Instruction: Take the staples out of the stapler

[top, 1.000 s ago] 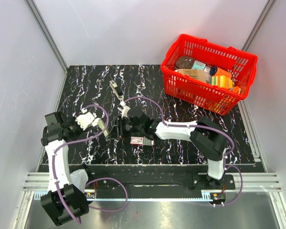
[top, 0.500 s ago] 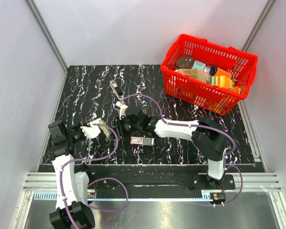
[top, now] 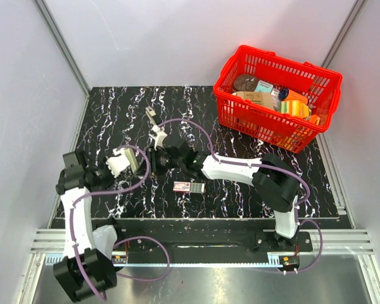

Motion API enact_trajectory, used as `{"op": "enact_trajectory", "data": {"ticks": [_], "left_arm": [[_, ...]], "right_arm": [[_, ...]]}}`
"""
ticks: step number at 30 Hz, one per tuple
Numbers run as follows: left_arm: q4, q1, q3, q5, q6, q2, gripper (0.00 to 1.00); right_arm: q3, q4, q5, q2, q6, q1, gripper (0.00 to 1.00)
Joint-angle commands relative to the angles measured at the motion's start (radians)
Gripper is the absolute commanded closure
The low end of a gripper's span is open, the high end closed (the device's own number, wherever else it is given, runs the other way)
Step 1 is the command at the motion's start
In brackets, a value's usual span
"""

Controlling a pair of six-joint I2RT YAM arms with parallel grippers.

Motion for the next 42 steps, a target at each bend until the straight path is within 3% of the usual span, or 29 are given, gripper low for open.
{"op": "enact_trajectory", "data": {"ticks": [1,4,7,9,19,27,40,42], "left_arm": [[-0.201,-0.003,0.118,0.2,-0.123,0.097,0.6],[-0.257,-0.01,0.129,0.251,-0.121,0.113,0.47],[-0.268,-0.014,0.15,0.273,-0.156,0.109,0.39],[-0.257,-0.014,0.196,0.267,-0.225,0.126,0.26],[-0.217,0.049,0.486,0.172,-0.668,0.261,0.1],[-0.12,0.157,0.514,0.116,-0.882,0.249,0.04],[-0.09,0.166,0.414,0.089,-0.854,0.252,0.03],[-0.067,0.167,0.404,0.072,-0.851,0.252,0.02]], "right_arm": [[0.094,0.135,0.027,0.013,0.084,0.001,1.0],[0.121,0.11,0.043,0.028,0.087,0.001,1.0],[0.146,0.057,0.061,0.047,0.072,0.001,1.0],[0.164,-0.001,0.076,0.057,0.047,0.001,1.0],[0.315,-0.356,0.225,0.151,-0.141,0.003,1.0],[0.437,-0.496,0.328,0.26,-0.197,0.044,1.0],[0.707,-0.695,0.575,0.436,-0.224,0.194,1.0],[0.738,-0.727,0.592,0.456,-0.223,0.208,0.85]]}}
